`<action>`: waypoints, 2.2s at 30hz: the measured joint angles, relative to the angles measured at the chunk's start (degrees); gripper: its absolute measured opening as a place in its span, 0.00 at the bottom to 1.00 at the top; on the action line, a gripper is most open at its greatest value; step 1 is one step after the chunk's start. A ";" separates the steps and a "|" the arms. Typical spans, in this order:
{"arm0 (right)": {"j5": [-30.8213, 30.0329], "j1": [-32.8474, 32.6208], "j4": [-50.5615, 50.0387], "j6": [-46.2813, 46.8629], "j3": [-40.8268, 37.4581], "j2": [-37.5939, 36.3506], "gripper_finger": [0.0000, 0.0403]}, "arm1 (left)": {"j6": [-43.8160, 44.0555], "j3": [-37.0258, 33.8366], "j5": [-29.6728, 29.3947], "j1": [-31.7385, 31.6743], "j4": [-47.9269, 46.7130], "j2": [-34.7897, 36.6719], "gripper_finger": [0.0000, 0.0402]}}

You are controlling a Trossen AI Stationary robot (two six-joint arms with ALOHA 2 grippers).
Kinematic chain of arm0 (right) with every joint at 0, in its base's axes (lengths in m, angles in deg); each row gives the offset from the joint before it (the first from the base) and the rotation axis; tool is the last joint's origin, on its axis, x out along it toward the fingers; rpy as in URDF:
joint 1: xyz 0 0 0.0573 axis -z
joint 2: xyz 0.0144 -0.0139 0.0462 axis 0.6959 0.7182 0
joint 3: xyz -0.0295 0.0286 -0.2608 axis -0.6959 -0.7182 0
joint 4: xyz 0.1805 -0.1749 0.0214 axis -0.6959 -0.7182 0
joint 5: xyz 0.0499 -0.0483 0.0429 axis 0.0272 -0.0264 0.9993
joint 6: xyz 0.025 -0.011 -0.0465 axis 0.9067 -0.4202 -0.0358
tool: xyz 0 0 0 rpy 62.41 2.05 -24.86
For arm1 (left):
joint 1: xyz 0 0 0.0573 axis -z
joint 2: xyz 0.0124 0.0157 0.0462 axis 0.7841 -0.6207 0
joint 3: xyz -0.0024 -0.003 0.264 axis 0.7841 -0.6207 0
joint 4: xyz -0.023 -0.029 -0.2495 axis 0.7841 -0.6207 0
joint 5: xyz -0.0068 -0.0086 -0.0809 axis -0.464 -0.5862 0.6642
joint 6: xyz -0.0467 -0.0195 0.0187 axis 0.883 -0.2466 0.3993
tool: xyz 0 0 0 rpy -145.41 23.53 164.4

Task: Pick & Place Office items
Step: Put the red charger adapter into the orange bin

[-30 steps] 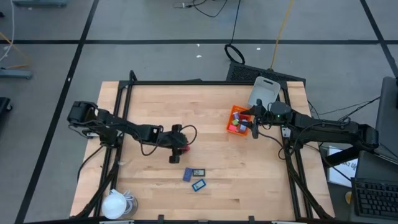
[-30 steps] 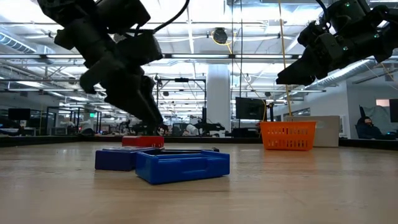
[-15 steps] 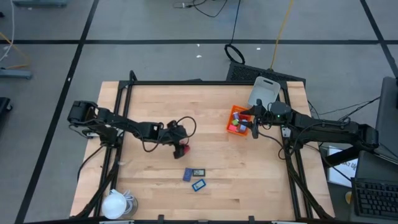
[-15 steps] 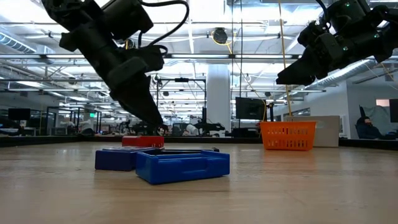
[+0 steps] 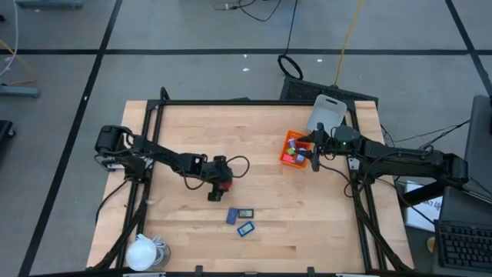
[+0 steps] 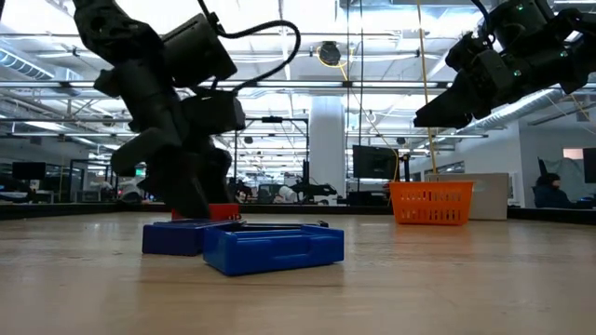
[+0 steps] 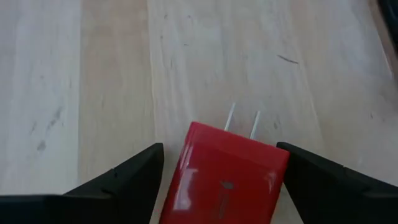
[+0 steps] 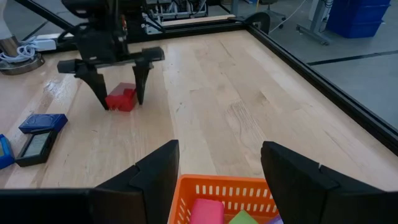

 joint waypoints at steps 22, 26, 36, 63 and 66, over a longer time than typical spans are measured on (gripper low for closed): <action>0.02 0.00 0.18 0.00 0.00 0.11 0.54 | 7.56 -0.19 0.35 0.06 -7.56 2.59 0.69; 0.02 0.00 0.17 0.00 0.00 0.13 0.54 | 6.74 -0.03 -0.91 0.66 -10.26 2.90 0.68; 0.02 0.00 0.05 0.00 0.00 0.13 0.54 | 5.07 -0.08 -1.36 0.74 -9.87 2.90 0.58; 0.10 -4.07 9.20 0.74 -0.02 7.06 0.54 | 4.01 2.96 -6.20 1.78 17.59 6.66 0.54; 0.11 -5.36 13.11 -0.40 0.00 10.61 0.54 | 2.05 2.96 -5.74 1.10 24.13 6.66 0.53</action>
